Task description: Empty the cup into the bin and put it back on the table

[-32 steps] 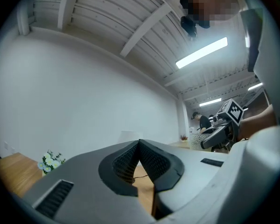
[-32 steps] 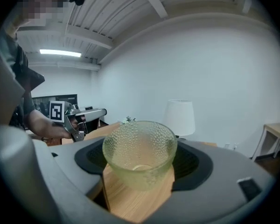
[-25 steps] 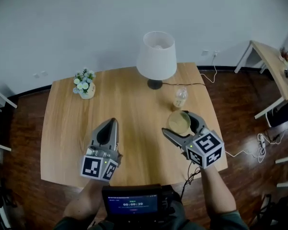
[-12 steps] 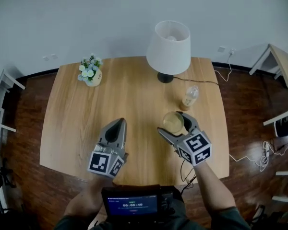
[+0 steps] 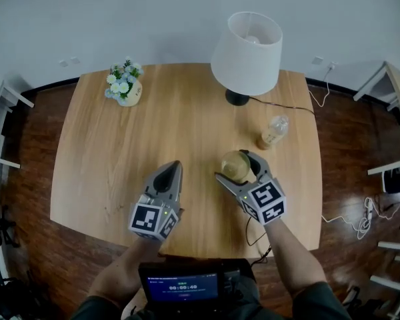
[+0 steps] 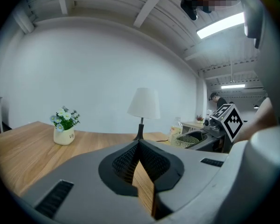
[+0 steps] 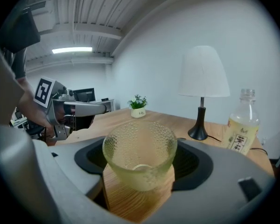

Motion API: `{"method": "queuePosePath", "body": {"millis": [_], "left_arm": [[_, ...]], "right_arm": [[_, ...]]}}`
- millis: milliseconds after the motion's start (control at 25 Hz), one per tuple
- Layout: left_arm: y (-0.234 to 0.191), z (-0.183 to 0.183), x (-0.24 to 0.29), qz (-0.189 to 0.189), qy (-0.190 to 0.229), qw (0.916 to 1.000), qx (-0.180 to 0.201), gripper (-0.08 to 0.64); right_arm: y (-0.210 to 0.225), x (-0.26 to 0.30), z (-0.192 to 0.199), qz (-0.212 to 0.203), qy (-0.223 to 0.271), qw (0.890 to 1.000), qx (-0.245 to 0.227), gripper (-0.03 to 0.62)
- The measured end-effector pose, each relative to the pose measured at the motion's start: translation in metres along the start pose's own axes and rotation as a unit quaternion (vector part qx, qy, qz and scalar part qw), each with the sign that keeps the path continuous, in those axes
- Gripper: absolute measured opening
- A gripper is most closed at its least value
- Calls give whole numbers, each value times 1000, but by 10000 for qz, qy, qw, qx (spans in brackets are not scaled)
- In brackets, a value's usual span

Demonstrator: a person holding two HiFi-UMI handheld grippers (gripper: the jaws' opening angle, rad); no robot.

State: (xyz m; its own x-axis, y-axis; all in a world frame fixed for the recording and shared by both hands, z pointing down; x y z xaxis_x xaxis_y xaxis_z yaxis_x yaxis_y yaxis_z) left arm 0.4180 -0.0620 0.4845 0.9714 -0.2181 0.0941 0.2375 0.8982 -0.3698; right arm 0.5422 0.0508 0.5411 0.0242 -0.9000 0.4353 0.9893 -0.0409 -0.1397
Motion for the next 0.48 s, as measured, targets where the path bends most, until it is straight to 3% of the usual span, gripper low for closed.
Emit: {"method": "queuePosePath", "body": {"millis": [480], "left_arm": [[-18, 40, 19, -41, -432, 9990, -98, -2]], "right_arm": [[-2, 37, 46, -71, -200, 9998, 2, 400]]}}
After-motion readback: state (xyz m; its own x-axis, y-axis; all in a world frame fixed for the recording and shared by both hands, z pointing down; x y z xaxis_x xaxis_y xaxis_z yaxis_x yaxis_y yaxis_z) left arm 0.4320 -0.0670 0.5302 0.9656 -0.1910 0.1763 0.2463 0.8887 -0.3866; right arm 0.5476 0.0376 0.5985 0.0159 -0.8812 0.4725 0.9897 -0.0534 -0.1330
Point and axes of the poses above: the fingertips, and each gripper's own axes: x forward along the fingers, y to its right, z out of its underside, the point moved 4 cm from there along -x, backward along the fingers, and after that the axes turned 14 degrees about -x, right-handed, at the moved point
